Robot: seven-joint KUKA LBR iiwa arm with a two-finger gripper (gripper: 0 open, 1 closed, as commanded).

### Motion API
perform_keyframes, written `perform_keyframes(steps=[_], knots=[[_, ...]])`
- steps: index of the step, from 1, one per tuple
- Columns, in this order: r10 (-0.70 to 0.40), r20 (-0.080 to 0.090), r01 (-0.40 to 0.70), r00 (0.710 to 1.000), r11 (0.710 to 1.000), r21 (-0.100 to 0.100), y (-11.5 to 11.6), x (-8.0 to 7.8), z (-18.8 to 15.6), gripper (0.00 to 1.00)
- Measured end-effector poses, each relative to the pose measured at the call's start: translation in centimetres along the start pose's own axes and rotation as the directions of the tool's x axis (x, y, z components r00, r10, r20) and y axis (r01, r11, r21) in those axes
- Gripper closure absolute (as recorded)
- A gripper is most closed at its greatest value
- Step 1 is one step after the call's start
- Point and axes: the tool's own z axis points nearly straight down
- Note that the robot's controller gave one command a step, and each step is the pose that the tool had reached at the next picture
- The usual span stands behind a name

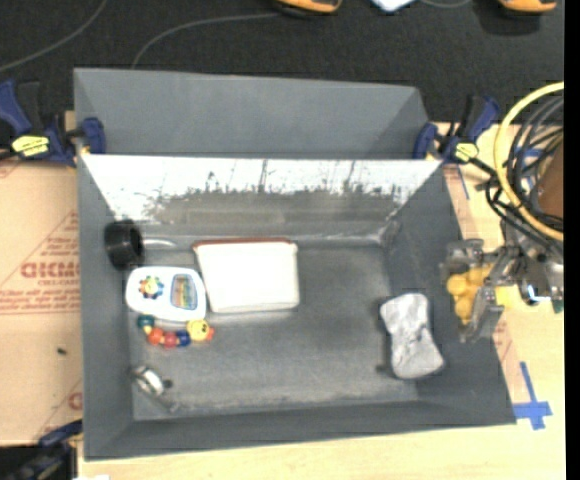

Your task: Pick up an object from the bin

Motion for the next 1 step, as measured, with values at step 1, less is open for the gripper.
perform_keyframes(steps=[1], knots=[[0.038,-0.001,-0.038,0.999,0.999,-0.003,6.24,-2.18,6.43,1.0]])
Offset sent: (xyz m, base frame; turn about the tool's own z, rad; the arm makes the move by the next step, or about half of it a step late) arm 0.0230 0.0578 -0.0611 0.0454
